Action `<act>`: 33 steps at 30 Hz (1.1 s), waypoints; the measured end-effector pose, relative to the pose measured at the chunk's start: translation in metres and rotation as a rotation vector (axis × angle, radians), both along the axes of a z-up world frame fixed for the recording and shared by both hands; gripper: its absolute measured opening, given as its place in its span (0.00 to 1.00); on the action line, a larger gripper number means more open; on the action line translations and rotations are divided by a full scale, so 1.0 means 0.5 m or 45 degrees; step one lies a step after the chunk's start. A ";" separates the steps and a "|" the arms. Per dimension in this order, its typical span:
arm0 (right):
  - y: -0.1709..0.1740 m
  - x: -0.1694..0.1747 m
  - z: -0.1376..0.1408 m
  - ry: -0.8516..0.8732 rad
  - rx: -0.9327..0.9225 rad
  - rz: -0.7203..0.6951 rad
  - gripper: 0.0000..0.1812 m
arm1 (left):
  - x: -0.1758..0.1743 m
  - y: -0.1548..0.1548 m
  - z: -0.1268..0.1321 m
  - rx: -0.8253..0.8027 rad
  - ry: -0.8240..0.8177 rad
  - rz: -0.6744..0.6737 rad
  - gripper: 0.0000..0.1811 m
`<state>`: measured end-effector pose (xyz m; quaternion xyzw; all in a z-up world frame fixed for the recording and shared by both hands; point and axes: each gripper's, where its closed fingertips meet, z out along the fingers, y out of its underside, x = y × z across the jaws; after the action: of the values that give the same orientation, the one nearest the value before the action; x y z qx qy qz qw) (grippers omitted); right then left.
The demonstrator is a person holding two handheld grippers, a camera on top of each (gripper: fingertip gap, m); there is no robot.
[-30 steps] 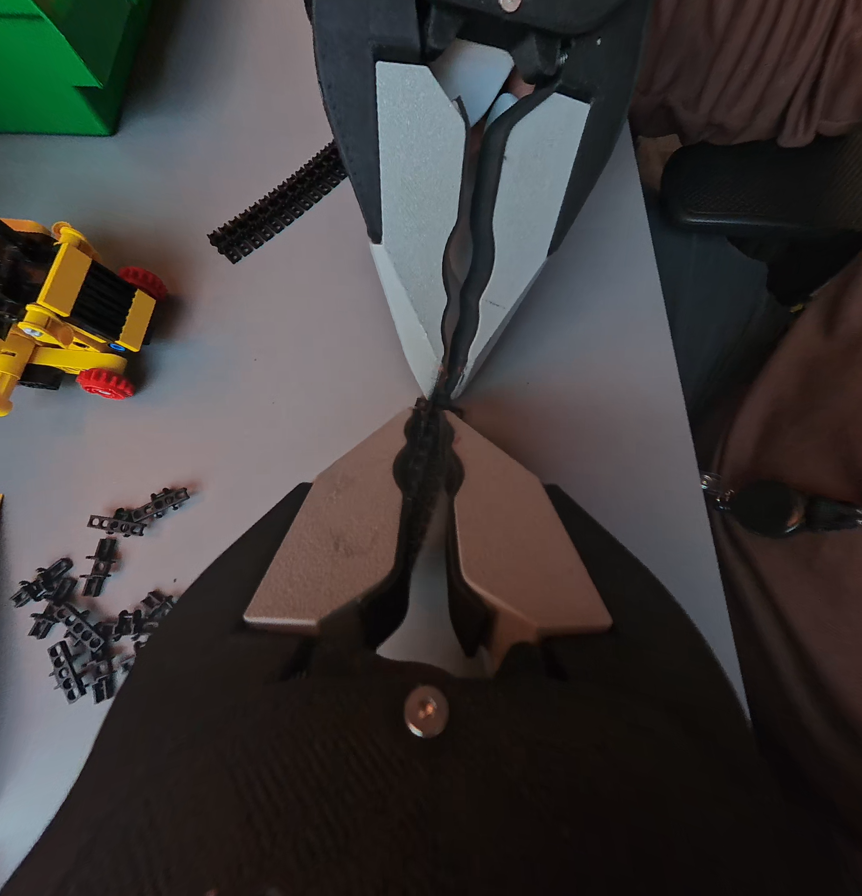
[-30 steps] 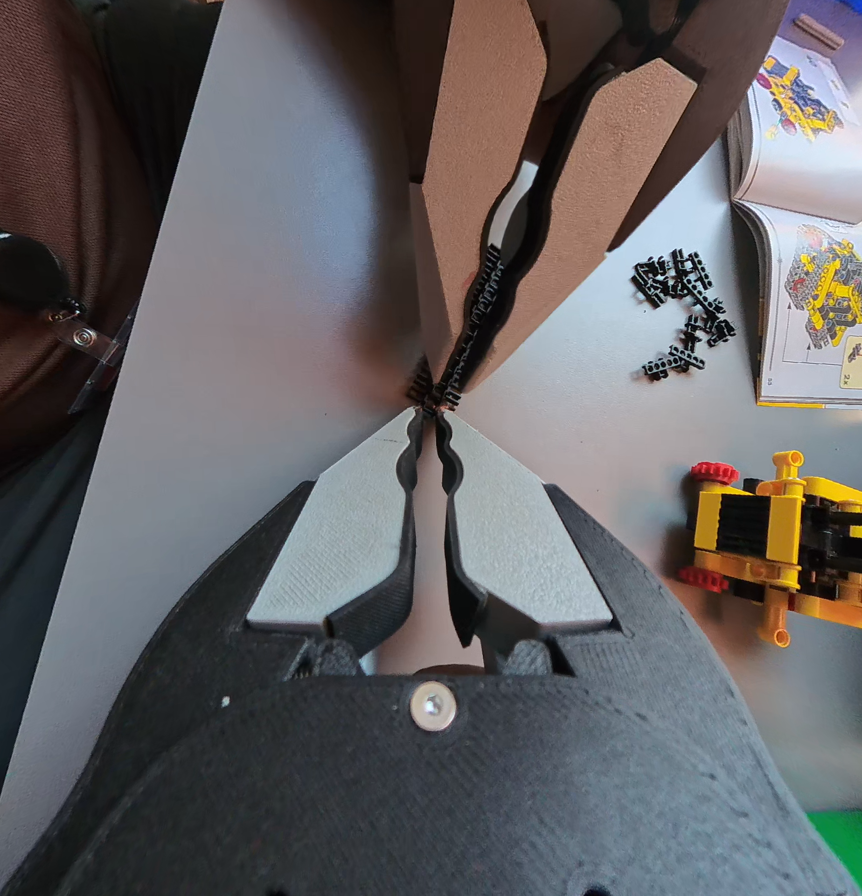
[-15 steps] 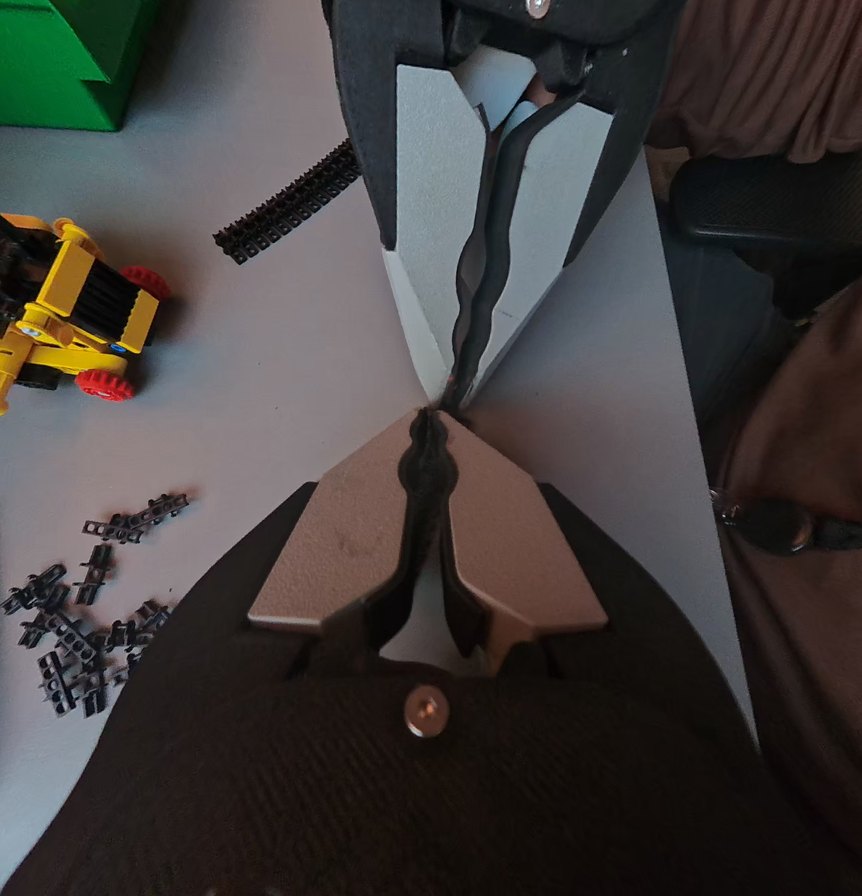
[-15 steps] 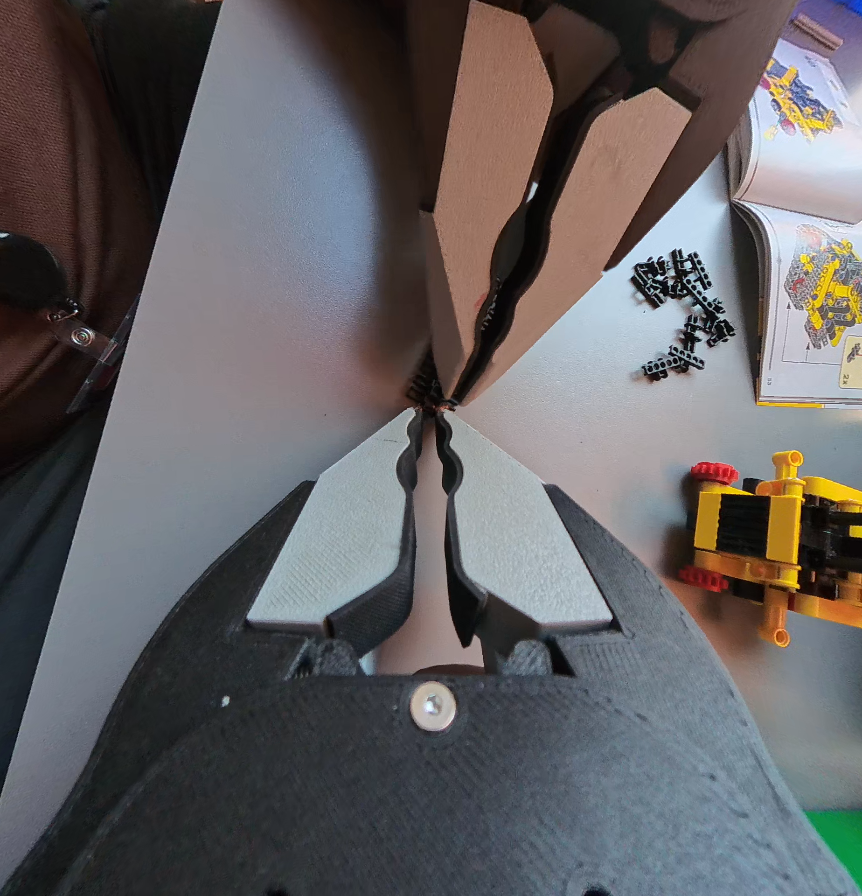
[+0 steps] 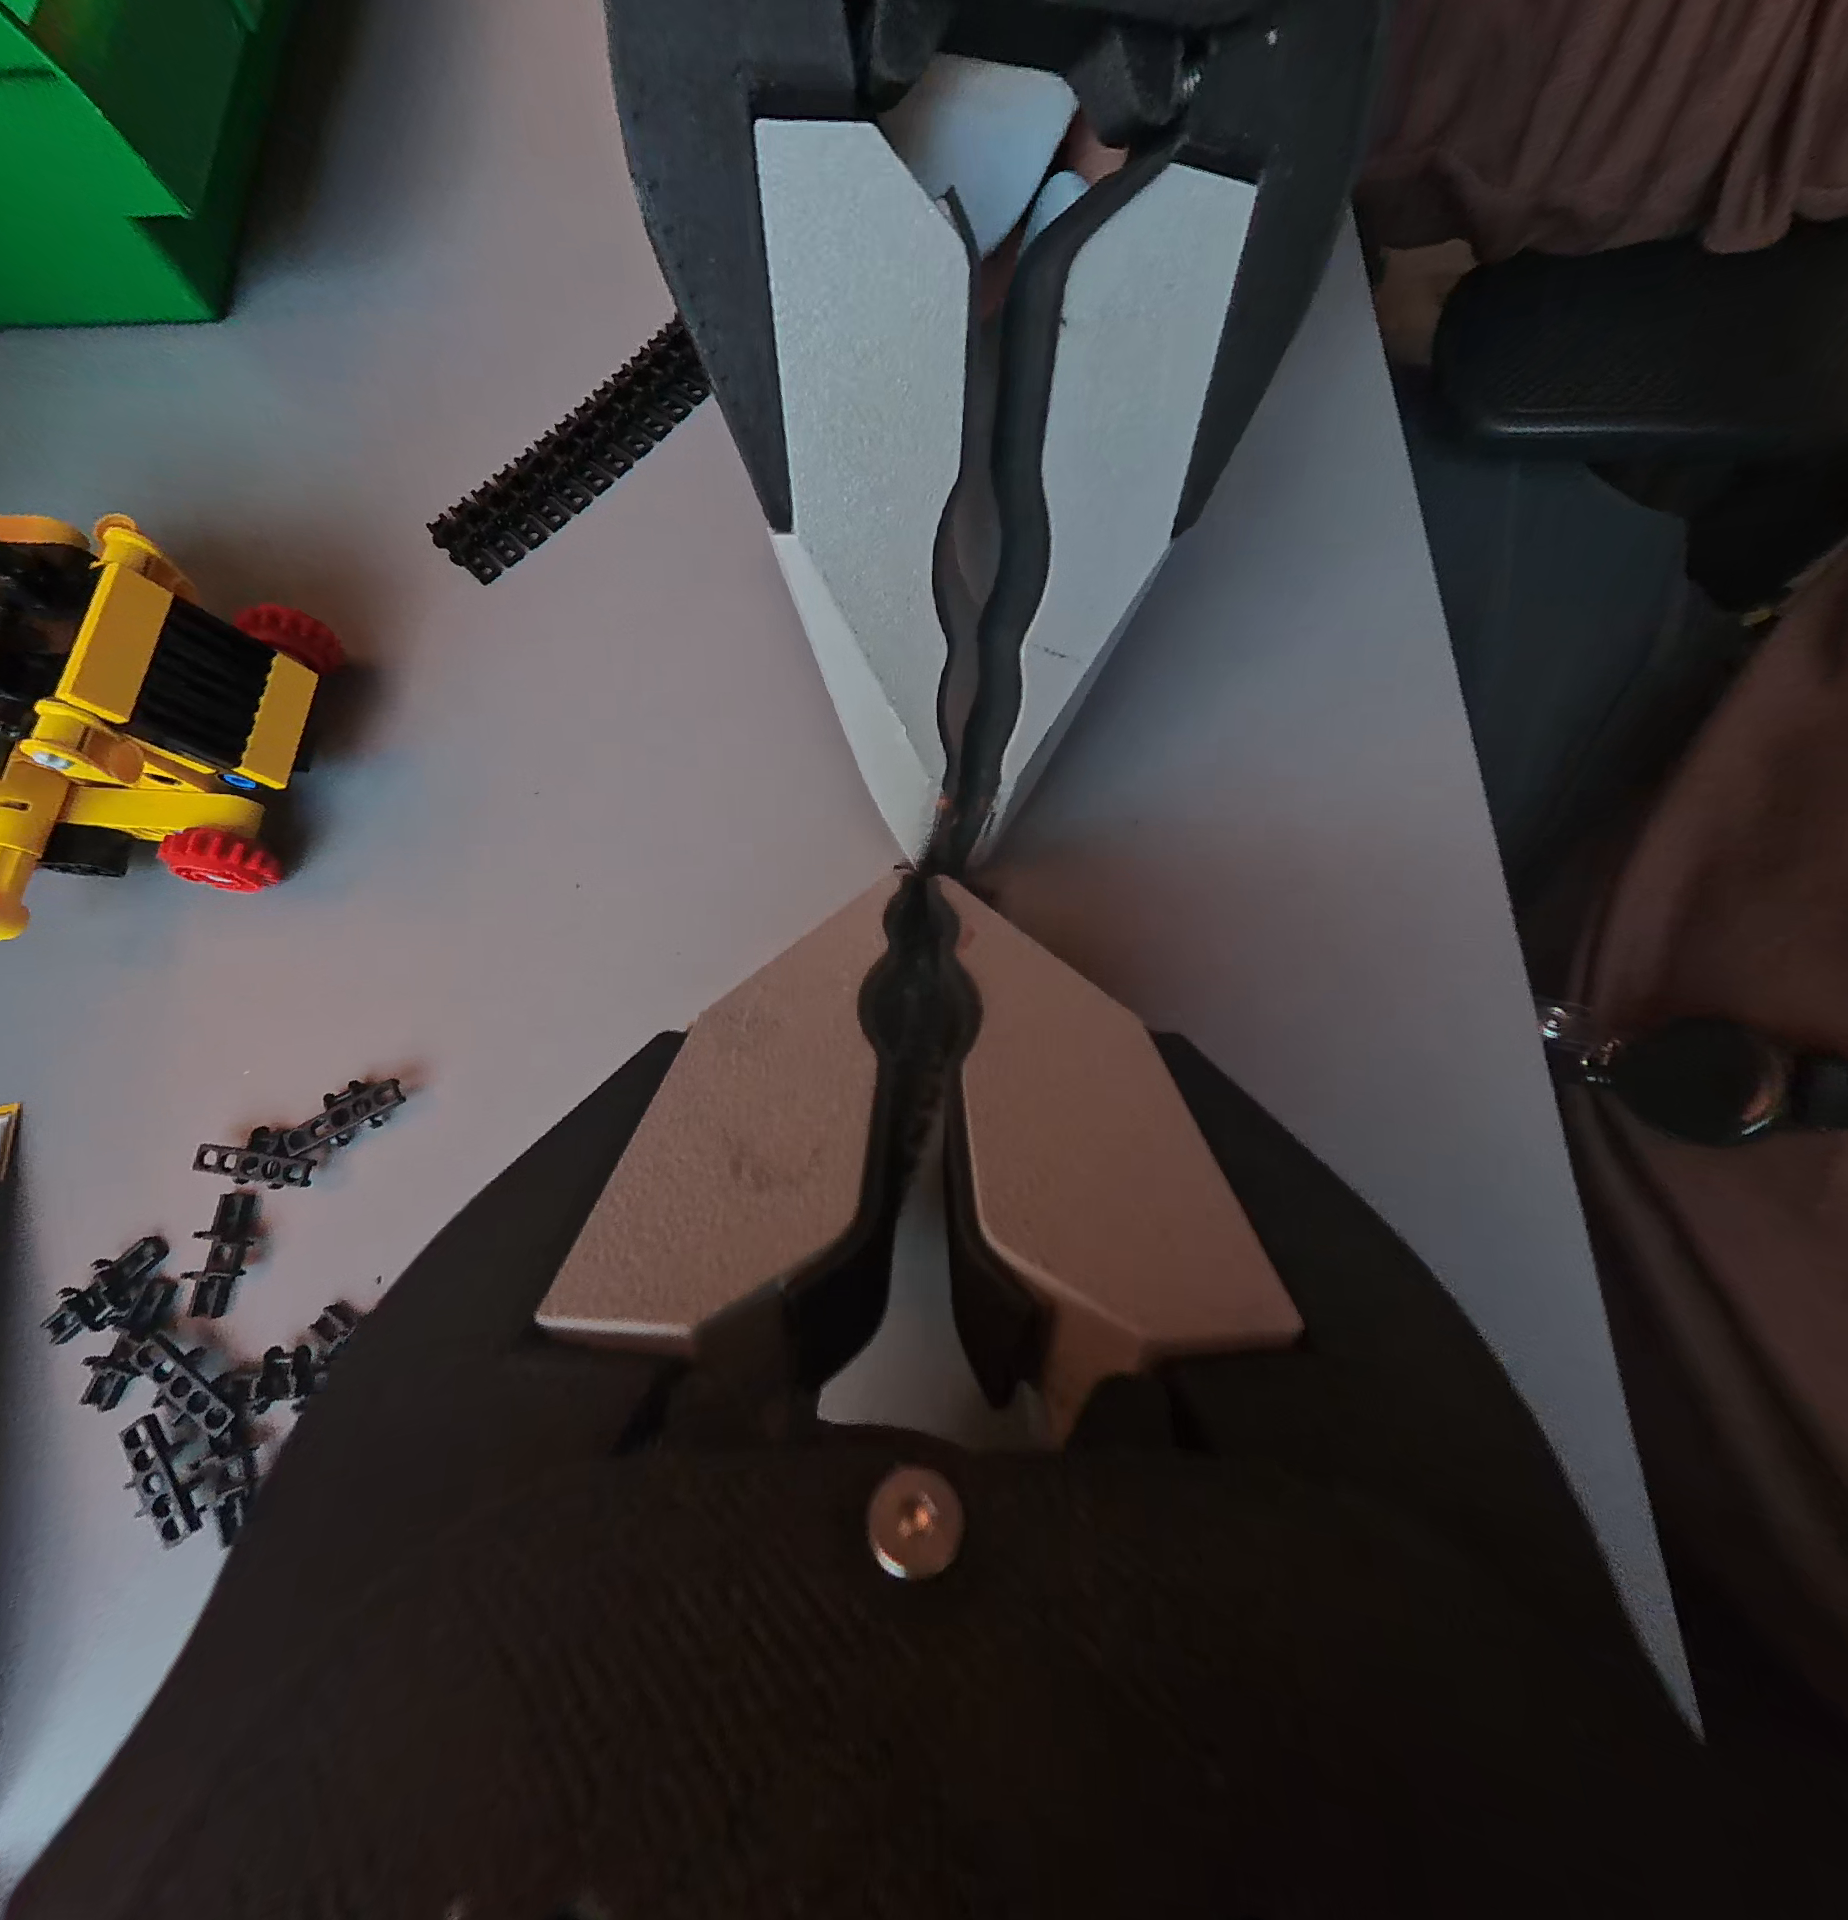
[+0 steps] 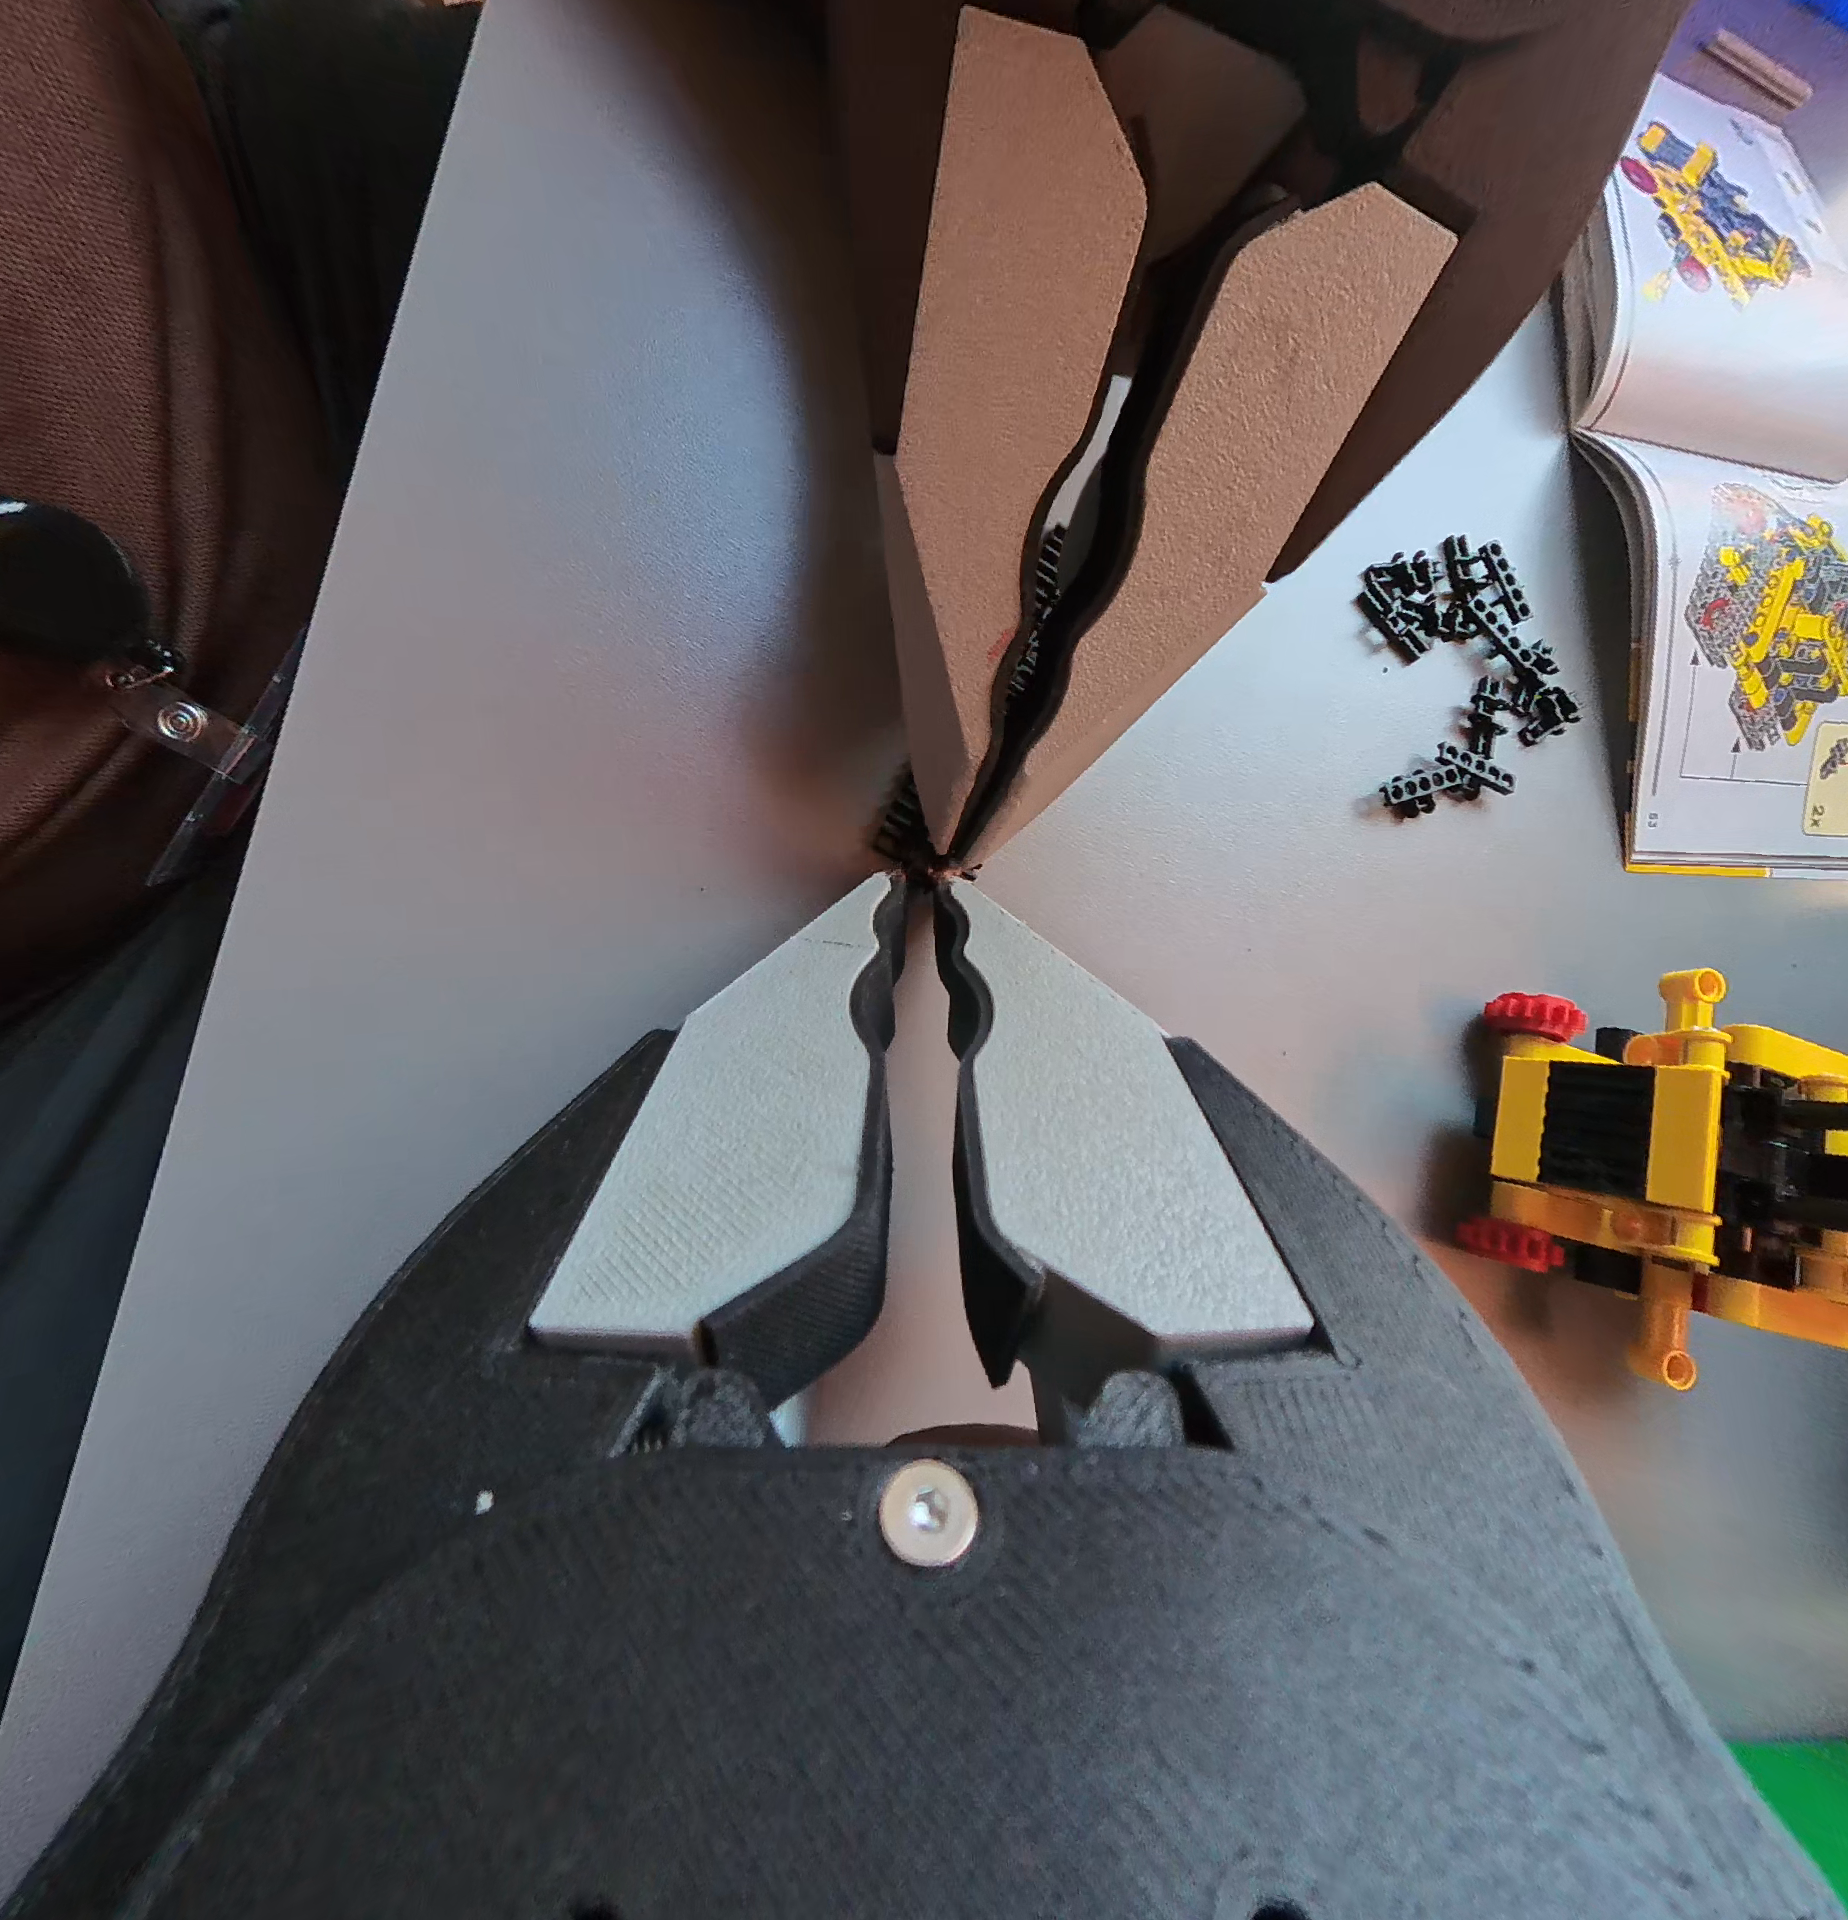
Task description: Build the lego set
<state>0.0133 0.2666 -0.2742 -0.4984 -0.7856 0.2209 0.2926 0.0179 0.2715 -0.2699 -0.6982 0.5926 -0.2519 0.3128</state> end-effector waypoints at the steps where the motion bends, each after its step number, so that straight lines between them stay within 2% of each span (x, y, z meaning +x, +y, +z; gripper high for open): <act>1: 0.000 0.000 0.000 -0.001 -0.002 0.001 0.01 | 0.000 -0.001 0.000 0.007 0.006 -0.003 0.00; 10: -0.004 0.001 -0.001 -0.020 -0.038 -0.008 0.01 | 0.000 -0.004 -0.001 0.077 0.044 -0.024 0.00; 28: -0.005 0.002 -0.001 -0.036 -0.042 -0.039 0.01 | -0.002 -0.007 -0.006 0.320 0.303 -0.083 0.00; 33: -0.004 0.002 -0.001 -0.017 -0.040 -0.045 0.01 | 0.000 -0.007 -0.005 0.338 0.295 -0.069 0.00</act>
<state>0.0144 0.2646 -0.2745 -0.5184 -0.7750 0.2246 0.2833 0.0177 0.2681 -0.2726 -0.6589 0.6713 -0.0976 0.3250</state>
